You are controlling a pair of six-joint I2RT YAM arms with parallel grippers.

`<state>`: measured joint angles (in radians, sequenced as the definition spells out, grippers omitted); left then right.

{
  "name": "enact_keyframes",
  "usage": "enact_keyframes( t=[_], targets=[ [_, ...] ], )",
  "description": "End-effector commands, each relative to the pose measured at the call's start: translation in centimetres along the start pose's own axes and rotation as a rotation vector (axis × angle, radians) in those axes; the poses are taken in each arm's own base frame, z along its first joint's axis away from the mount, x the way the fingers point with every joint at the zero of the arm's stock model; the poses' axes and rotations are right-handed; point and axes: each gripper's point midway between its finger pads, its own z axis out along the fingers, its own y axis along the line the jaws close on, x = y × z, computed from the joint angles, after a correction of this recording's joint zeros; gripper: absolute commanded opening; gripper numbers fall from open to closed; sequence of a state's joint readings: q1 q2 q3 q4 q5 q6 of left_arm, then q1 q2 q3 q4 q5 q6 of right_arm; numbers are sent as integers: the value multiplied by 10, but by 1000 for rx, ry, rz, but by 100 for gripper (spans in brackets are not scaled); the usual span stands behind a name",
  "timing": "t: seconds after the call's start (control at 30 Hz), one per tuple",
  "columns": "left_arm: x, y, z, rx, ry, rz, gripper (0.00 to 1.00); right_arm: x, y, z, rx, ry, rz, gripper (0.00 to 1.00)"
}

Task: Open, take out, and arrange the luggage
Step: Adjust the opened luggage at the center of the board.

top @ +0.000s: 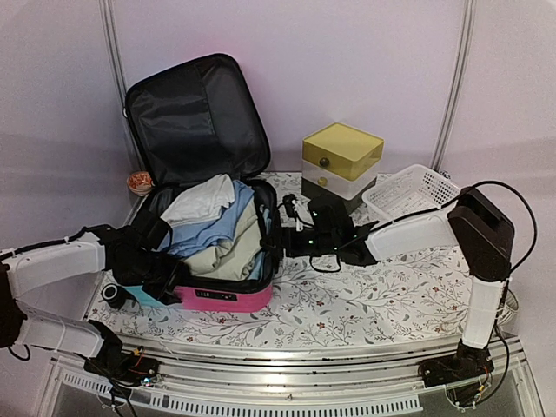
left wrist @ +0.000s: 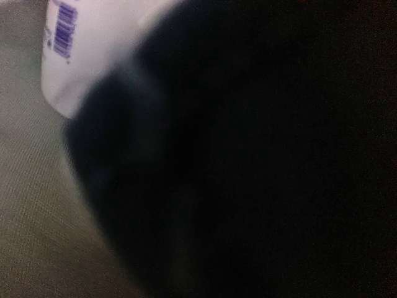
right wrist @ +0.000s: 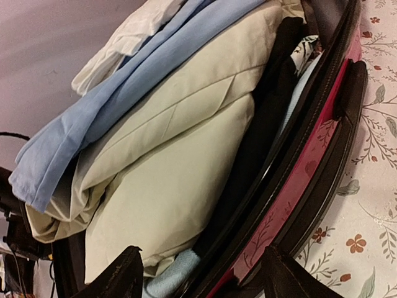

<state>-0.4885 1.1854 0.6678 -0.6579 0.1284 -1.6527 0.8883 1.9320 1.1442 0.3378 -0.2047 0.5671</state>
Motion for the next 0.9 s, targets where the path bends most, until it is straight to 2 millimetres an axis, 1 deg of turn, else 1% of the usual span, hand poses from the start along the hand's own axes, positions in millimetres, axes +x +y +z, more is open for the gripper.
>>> enact_keyframes(
  t=[0.0, 0.07, 0.17, 0.27, 0.3, 0.37, 0.47, 0.5, 0.57, 0.6, 0.63, 0.7, 0.73, 0.77, 0.8, 0.87],
  targets=[
    [-112, -78, -28, 262, -500, 0, 60, -12, -13, 18, 48, 2, 89, 66],
    [-109, -82, -31, 261, -490, 19, 61, -16, -14, 23, 69, 4, 92, 65],
    [-104, -79, -38, 256, -470, 46, 69, -20, -15, 24, 84, -1, 81, 65],
    [-96, -74, -60, 261, -473, 89, 79, -18, -24, 25, 119, 1, 85, 63],
    [-94, -71, -68, 262, -473, 106, 83, -17, -27, 25, 134, 5, 91, 61],
    [-87, -62, -82, 253, -464, 133, 87, -14, -33, 28, 157, 12, 103, 57],
    [-80, -47, -101, 232, -453, 164, 92, -14, -38, 31, 179, 8, 114, 52],
    [-78, -45, -108, 229, -455, 181, 92, -15, -39, 32, 188, 5, 114, 52],
    [-77, -46, -127, 236, -478, 226, 92, -18, -42, 33, 204, -2, 122, 52],
    [-78, -51, -138, 247, -498, 260, 90, -20, -42, 34, 210, -6, 122, 52],
    [-78, -60, -151, 263, -526, 325, 86, -21, -43, 35, 219, -8, 125, 52],
    [-79, -85, -176, 286, -599, 495, 80, -24, -43, 36, 229, -14, 130, 52],
    [-81, -97, -186, 270, -644, 623, 80, -25, -43, 36, 231, -17, 131, 52],
    [-85, -111, -202, 274, -687, 688, 80, -27, -42, 35, 230, -19, 131, 53],
    [-89, -124, -207, 253, -707, 769, 80, -28, -41, 34, 229, -21, 131, 53],
    [-108, -144, -224, 222, -766, 839, 81, -31, -39, 32, 224, -25, 126, 53]
  ],
)
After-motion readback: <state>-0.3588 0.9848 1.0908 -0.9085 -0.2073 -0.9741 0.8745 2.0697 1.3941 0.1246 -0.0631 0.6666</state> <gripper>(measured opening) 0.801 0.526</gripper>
